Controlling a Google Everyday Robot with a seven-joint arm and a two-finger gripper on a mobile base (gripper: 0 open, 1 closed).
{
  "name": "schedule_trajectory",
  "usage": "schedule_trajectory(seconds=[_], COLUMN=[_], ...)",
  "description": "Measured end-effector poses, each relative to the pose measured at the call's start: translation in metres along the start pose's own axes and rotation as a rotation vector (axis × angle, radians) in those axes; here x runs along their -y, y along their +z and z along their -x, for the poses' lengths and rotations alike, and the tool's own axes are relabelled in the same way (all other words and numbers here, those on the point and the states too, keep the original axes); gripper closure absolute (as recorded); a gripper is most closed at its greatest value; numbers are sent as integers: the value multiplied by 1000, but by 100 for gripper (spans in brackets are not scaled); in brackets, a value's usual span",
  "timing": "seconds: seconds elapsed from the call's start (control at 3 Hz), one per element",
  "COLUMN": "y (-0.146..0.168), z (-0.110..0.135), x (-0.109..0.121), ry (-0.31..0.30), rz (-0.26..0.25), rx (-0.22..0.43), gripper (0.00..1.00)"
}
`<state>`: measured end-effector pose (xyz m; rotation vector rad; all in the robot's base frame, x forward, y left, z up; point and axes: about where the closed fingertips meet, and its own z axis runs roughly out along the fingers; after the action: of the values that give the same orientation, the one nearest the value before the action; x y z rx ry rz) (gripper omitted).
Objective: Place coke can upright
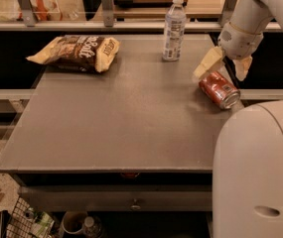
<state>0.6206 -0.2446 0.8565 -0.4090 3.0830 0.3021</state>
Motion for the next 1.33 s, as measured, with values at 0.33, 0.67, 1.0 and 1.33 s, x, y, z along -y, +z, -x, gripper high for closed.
schedule_trajectory(seconds=[0.33, 0.67, 1.0, 1.33], y=[4, -1, -31, -69], z=[-1, -3, -4, -8], x=[-2, -8, -28, -47], ry=[-17, -37, -106, -225], rz=[2, -21, -17, 79], rx=[-14, -14, 72, 220], gripper=[40, 64, 87, 100])
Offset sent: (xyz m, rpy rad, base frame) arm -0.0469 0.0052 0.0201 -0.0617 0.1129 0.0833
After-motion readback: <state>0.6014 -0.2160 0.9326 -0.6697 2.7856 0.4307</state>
